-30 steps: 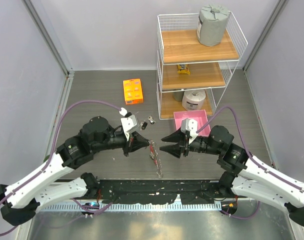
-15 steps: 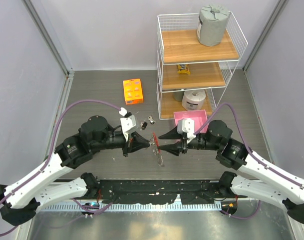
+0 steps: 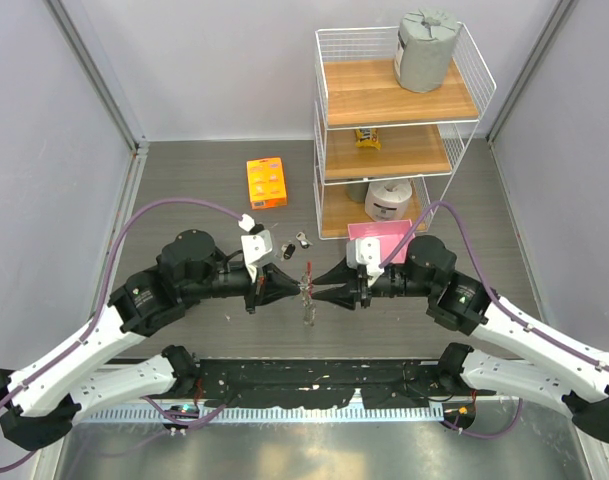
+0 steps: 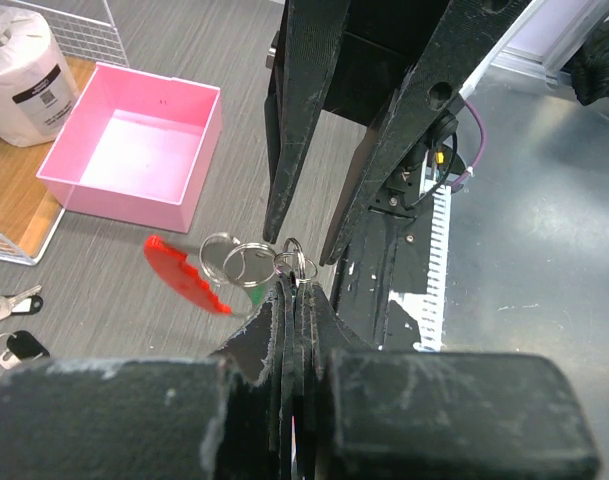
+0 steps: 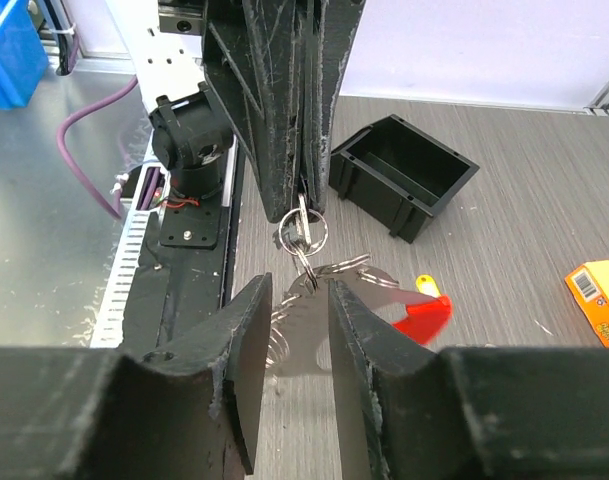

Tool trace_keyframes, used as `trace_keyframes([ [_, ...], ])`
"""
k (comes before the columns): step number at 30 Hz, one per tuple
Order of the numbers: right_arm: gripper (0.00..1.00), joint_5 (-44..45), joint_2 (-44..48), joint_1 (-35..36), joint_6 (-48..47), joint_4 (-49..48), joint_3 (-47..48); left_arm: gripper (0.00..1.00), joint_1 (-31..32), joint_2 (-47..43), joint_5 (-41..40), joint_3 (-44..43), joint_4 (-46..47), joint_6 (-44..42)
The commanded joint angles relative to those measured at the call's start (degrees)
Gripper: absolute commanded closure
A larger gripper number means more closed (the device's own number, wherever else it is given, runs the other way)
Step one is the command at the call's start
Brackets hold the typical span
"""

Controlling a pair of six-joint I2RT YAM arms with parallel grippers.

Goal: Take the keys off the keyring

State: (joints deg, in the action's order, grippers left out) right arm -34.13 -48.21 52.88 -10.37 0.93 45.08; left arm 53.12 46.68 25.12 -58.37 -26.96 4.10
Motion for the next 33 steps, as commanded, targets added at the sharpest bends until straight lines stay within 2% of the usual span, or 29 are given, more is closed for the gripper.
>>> trace_keyframes([
  [1, 0.66, -1.8, -0.4, 0.6, -0.1, -1.4, 3.1, 1.0, 0.2, -0.1, 1.2, -3.0, 1.6, -0.2],
  [3, 0.68, -1.9, -0.5, 0.7, 0.2, -1.5, 3.3, 1.0, 0.2, 0.1, 1.3, -2.9, 1.6, -0.2],
  [5, 0.75, -1.9, -0.7, 0.8, 0.5, -1.6, 3.3, 1.0, 0.2, 0.2, 1.3, -2.7, 1.8, -0.2],
  [8, 0.93, -2.3, -1.0, 0.8, 0.9, -1.7, 3.5, 1.0, 0.3, 0.2, 1.3, -2.6, 2.0, -0.2],
  [9, 0.94, -2.2, -1.2, 1.0, 1.1, -1.7, 3.5, 1.0, 0.3, 0.2, 1.4, -2.6, 1.9, -0.2],
  [14, 0.95, 0.0, 0.5, 1.0, 1.3, -1.5, 2.1, 1.0, 0.3, -0.7, 0.5, -2.6, 1.6, -0.1],
  [22, 0.95, 4.2, 6.1, 1.0, 4.7, -6.6, -2.4, 1.0, 0.3, -1.1, -0.8, -1.6, 0.9, -0.1],
  [33, 0.95, 3.5, 6.3, 1.0, 7.3, -9.5, -3.4, 1.0, 0.3, -0.8, 1.2, -0.1, 3.5, 1.1],
])
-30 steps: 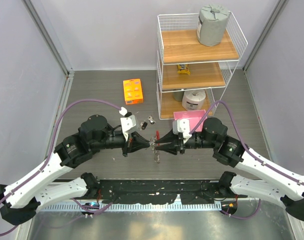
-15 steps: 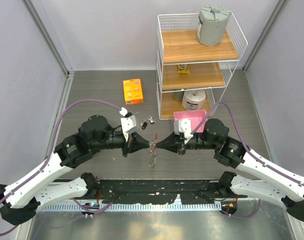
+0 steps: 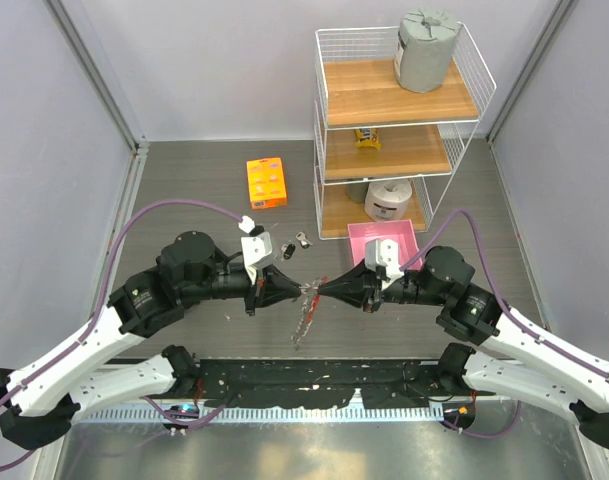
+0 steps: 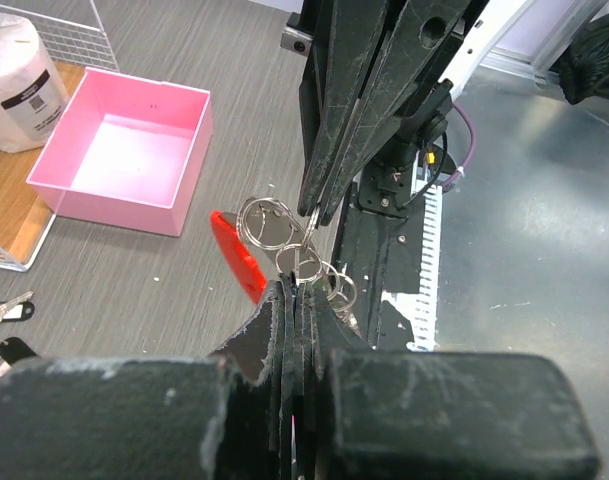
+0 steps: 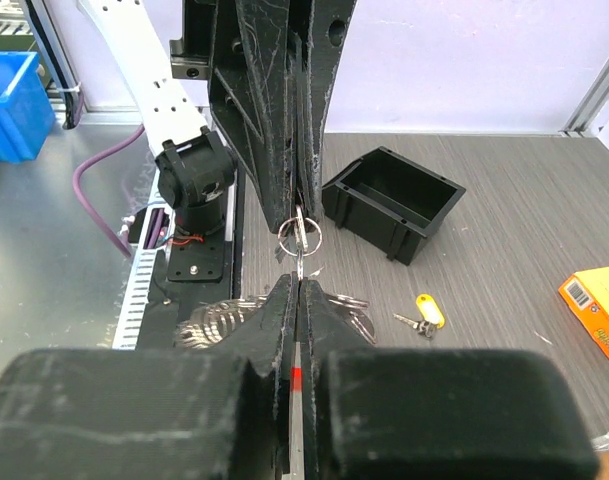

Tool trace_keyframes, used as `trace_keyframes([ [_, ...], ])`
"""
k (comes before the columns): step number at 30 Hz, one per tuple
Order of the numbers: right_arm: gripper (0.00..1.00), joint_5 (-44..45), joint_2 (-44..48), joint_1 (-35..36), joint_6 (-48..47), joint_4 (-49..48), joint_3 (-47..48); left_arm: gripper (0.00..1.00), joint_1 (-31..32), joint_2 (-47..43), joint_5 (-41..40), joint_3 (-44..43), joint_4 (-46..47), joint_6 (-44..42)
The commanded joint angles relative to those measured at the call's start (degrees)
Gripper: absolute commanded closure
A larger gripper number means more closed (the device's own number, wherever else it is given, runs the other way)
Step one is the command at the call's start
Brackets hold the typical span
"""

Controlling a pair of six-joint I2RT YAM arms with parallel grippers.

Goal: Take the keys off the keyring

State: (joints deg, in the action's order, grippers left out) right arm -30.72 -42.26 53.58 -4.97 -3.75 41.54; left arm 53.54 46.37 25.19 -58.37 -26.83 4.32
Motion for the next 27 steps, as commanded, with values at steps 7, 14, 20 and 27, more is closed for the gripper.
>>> trace_keyframes([
  [7, 0.95, -0.8, -1.1, 0.3, 2.9, -6.2, 0.3, 1.0, 0.2, 0.5, 2.0, 0.4, 4.2, 1.2],
  [14, 0.95, -0.4, 0.0, 0.3, 3.0, -6.8, 0.5, 1.0, 0.4, 1.3, 1.5, 1.7, 4.8, 1.2],
  [20, 0.95, 0.5, 1.4, 0.2, 3.0, -6.3, 0.4, 1.0, 0.4, 1.6, 1.6, 2.3, 5.1, 1.2],
  [27, 0.95, 0.8, 1.9, 0.2, 3.1, -6.0, 0.1, 1.0, 0.4, 1.2, 1.4, 2.4, 5.1, 1.1],
])
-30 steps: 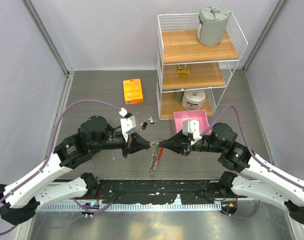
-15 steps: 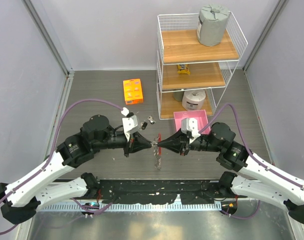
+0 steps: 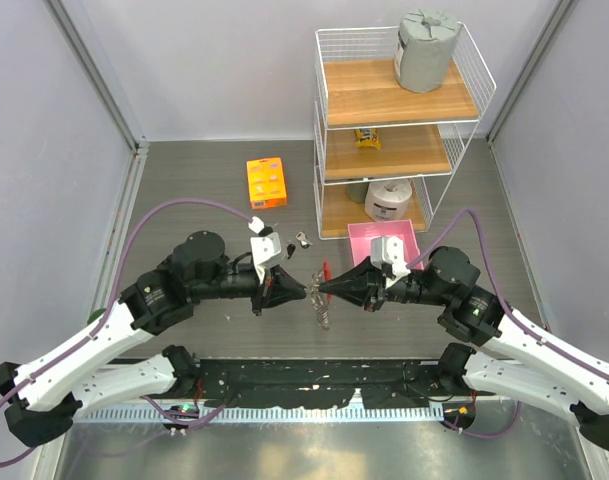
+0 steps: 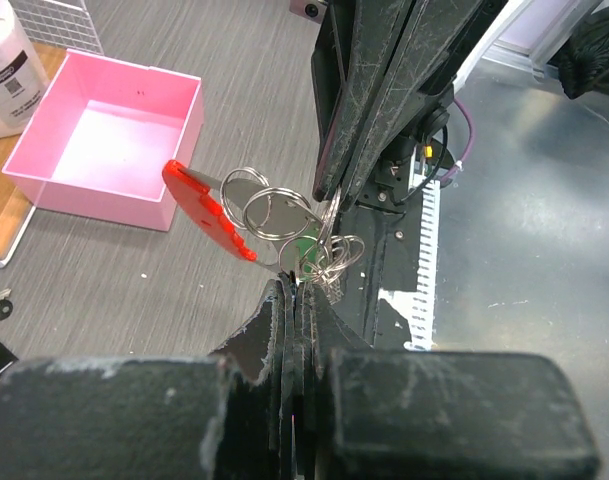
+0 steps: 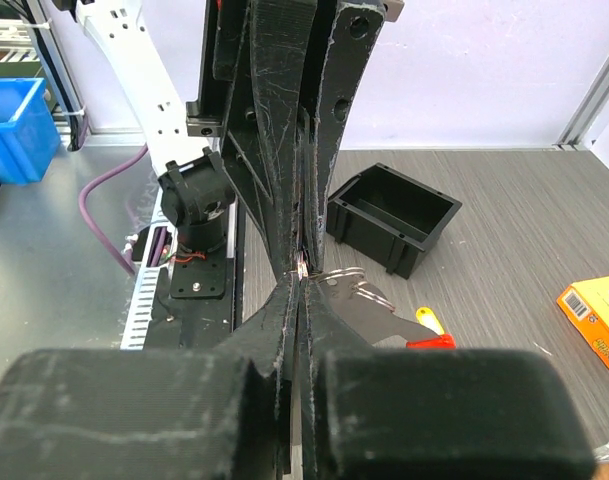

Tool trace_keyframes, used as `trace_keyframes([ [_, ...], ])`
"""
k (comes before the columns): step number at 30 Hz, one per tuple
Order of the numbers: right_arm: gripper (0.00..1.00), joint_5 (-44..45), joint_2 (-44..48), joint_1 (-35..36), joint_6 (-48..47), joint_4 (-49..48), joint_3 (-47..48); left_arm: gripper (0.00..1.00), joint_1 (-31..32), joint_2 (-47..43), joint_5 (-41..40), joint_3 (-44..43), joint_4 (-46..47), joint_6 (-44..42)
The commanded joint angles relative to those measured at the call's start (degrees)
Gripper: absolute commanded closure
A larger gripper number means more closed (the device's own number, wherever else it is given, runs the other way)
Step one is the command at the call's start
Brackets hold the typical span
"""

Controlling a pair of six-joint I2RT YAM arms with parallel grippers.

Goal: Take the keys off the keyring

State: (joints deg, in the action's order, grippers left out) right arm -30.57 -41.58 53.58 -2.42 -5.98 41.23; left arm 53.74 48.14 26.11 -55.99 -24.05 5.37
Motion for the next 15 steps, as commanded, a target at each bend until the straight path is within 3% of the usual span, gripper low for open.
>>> trace_keyframes([
  [1, 0.95, 0.7, 1.2, 0.2, 0.6, -3.8, 0.4, 1.0, 0.2, -0.9, 0.2, -0.1, 2.3, 0.0],
  [15, 0.95, -2.5, 0.4, 0.2, 0.0, -1.3, 0.4, 1.0, 0.2, -3.0, -2.5, -2.1, -0.8, -1.9],
])
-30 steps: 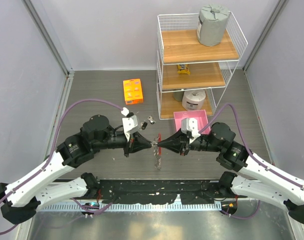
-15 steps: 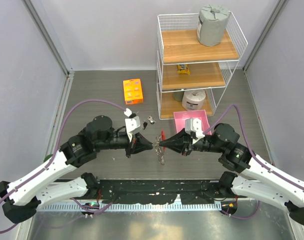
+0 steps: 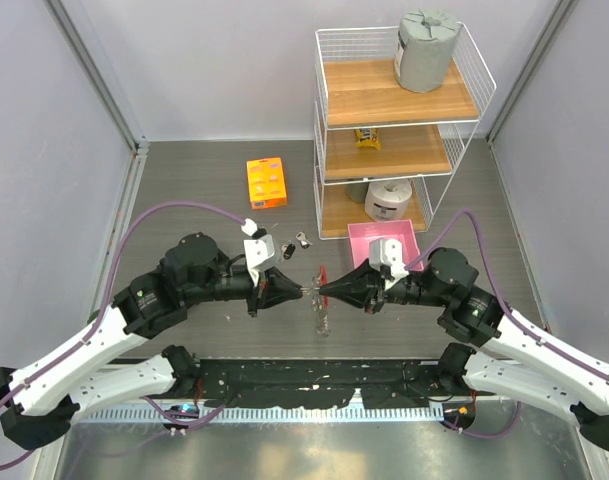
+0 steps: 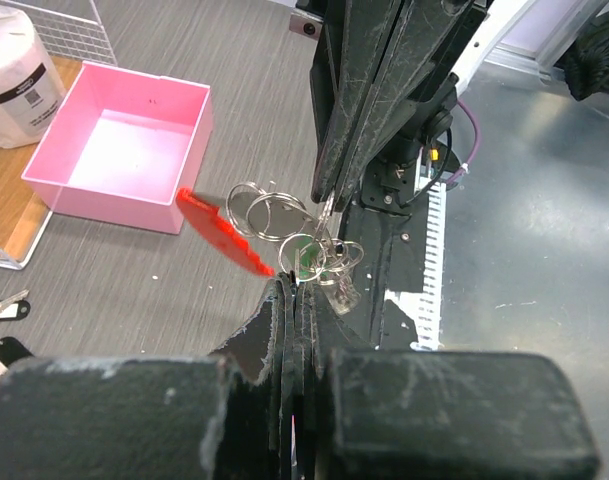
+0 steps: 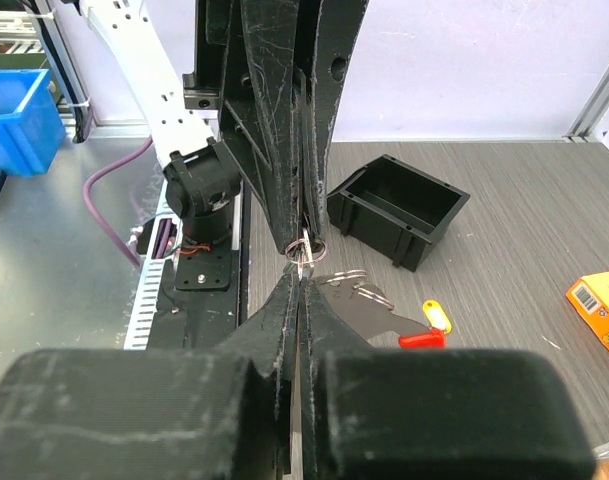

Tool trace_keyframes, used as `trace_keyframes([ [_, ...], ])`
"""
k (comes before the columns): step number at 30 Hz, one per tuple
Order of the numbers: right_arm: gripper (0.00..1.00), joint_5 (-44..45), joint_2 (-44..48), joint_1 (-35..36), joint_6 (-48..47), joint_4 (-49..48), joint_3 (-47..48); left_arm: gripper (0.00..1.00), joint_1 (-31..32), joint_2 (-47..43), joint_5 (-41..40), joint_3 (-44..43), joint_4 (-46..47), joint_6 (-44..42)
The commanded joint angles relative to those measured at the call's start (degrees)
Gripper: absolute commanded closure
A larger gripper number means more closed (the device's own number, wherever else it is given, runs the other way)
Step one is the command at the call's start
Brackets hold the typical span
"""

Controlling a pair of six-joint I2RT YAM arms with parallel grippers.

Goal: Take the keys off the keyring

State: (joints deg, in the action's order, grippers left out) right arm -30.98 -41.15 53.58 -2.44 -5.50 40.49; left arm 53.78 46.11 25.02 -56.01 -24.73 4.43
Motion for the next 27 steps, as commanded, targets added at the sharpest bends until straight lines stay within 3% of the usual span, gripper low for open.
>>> trace_keyframes([
  [1, 0.95, -2.7, -0.2, 0.2, -0.1, -1.5, 1.4, 1.0, 0.2, -0.9, -1.5, -2.0, -0.1, -1.2],
  [27, 0.95, -11.5, -6.3, 0.4, -2.4, 5.1, 5.4, 1.0, 0.2, -0.3, -1.8, -2.4, -0.8, -2.6],
])
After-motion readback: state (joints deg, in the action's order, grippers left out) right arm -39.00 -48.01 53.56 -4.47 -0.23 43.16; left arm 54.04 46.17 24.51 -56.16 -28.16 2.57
